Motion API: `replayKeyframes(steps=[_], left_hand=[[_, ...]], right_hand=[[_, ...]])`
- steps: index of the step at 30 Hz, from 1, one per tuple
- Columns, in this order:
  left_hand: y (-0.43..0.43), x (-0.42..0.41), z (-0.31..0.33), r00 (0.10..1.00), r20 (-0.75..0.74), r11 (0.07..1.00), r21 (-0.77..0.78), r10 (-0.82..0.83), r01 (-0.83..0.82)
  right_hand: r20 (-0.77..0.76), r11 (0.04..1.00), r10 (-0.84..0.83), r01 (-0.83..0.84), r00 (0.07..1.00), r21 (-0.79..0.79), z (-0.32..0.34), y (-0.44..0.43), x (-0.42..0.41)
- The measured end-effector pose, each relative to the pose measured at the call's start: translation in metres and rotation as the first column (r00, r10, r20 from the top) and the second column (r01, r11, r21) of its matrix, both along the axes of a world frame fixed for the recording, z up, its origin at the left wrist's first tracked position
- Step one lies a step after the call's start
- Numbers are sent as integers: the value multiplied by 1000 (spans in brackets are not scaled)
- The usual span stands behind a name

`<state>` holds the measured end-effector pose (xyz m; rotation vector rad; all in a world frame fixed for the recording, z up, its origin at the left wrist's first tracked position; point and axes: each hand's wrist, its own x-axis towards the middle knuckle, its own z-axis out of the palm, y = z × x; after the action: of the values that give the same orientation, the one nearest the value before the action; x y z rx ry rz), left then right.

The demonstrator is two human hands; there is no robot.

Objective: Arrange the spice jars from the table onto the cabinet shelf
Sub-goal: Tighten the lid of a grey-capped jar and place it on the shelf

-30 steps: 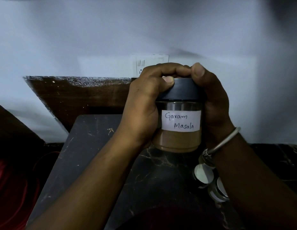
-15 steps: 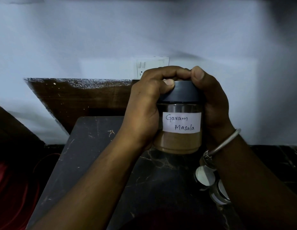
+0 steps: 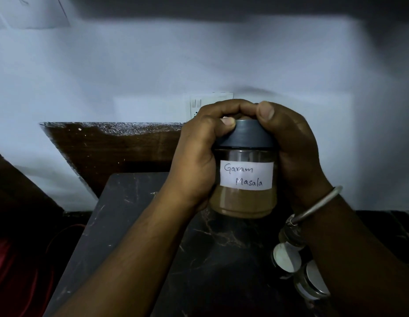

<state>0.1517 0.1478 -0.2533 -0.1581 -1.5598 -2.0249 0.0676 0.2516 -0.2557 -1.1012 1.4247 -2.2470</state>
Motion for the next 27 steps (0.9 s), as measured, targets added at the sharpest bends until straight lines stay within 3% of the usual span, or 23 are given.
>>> replayKeyframes(steps=[4, 8, 11, 15, 19, 21, 22, 23, 25, 27], left_hand=[[-14, -12, 22, 994, -4, 988, -108, 110, -109], [-34, -34, 66, 986, -85, 937, -307, 146, -165], [-42, -56, 107, 936, -289, 831, -455, 202, -320], [-61, -95, 167, 888, -405, 718, -551, 216, -426], [-99, -142, 214, 902, -345, 755, -509, 261, -413], [-124, -167, 225, 890, -278, 735, -502, 362, -456], [-138, -179, 227, 868, -236, 675, -551, 438, -490], [-151, -191, 227, 828, -197, 553, -661, 524, -508], [-175, -205, 220, 728, -140, 250, -881, 672, -400], [-187, -213, 210, 668, -123, 84, -960, 734, -268]], right_hand=[[-283, 974, -141, 184, 949, 131, 28, 3, -9], [-547, 915, -104, 296, 830, 275, 78, 7, -19], [-623, 897, -108, 346, 775, 276, 122, 6, -35], [-710, 868, -201, 459, 674, 190, 189, -8, -65], [-730, 794, -283, 579, 622, 185, 248, -43, -113], [-732, 745, -320, 637, 601, 198, 267, -64, -144], [-747, 705, -331, 677, 576, 210, 272, -75, -160], [-770, 661, -325, 714, 549, 229, 274, -85, -176], [-810, 582, -284, 764, 513, 280, 269, -104, -204], [-809, 552, -264, 770, 525, 319, 267, -122, -231]])
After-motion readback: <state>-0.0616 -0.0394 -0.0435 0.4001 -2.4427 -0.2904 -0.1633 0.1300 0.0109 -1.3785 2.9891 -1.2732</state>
